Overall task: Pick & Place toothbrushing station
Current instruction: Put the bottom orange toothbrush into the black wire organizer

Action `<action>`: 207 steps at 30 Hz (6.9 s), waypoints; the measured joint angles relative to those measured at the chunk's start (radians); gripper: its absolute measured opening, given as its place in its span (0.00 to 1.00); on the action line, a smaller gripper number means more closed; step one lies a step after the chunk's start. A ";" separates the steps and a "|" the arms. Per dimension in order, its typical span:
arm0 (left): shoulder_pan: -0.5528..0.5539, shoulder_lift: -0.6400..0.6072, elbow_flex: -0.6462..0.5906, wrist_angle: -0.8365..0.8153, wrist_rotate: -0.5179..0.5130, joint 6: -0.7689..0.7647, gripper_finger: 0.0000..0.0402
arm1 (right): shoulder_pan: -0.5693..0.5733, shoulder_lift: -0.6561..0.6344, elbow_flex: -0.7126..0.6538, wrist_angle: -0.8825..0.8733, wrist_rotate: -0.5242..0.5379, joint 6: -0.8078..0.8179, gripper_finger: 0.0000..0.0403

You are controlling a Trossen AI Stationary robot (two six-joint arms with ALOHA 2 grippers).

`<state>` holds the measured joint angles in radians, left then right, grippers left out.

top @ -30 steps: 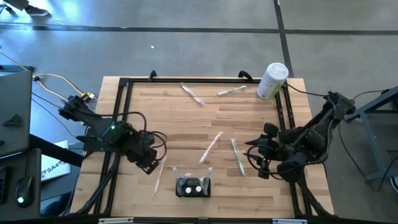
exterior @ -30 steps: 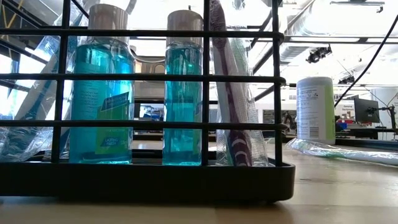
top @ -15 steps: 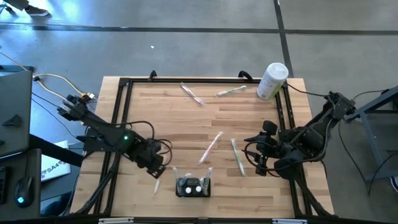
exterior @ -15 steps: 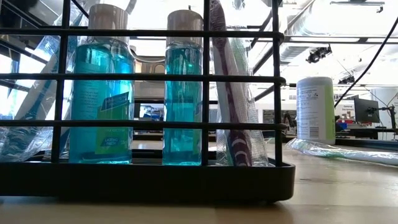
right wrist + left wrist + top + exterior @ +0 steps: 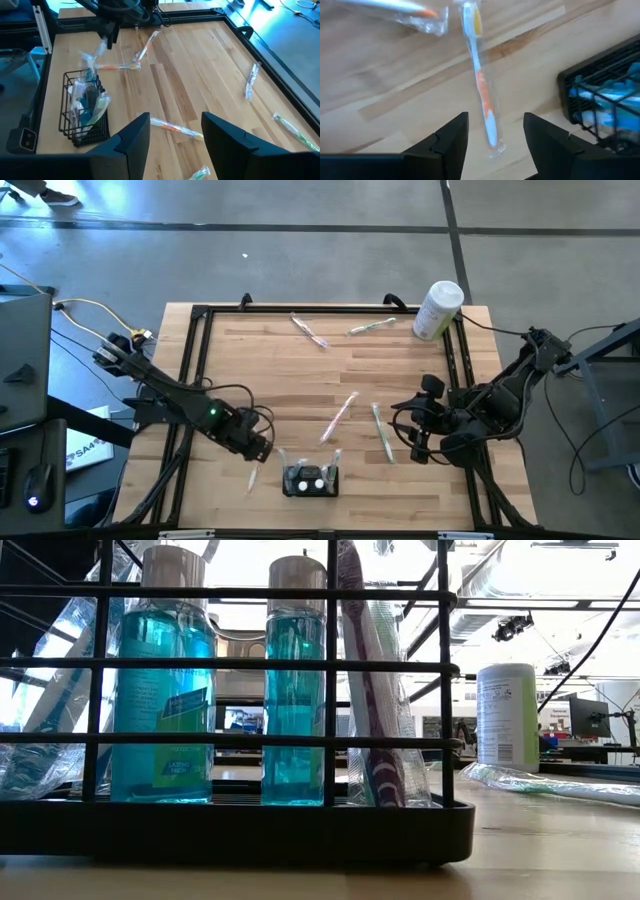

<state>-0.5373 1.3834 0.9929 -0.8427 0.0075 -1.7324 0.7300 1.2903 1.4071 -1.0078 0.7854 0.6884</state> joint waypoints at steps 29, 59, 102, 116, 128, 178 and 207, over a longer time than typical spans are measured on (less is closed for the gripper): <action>0.059 0.286 -0.068 0.167 0.031 0.013 0.47 | -0.092 0.000 0.000 0.065 -0.008 -0.004 0.42; 0.079 0.249 -0.062 0.087 0.031 0.105 0.00 | -0.092 0.000 0.000 0.078 -0.003 -0.023 0.42; -0.471 0.462 0.596 0.562 -1.580 1.002 0.00 | -0.075 -0.217 0.000 0.110 -0.215 -0.223 0.42; -0.482 0.559 0.595 0.630 -1.580 1.073 0.00 | 0.016 -0.222 0.000 0.110 -0.334 -0.184 0.42; -0.544 0.541 0.596 0.435 -1.574 0.952 0.00 | 0.039 -0.217 0.000 0.110 -0.346 -0.158 0.42; -0.462 0.520 0.518 0.011 -1.511 0.261 0.00 | -0.077 -0.181 0.000 0.155 -0.351 -0.274 0.42; -0.456 0.520 0.272 0.482 -1.437 0.379 0.00 | -0.078 -0.181 0.000 0.169 -0.366 -0.314 0.42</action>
<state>-0.9928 1.9038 1.2649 -0.3610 -1.4294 -1.3537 0.6521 1.1095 1.4071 -0.8384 0.4191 0.3742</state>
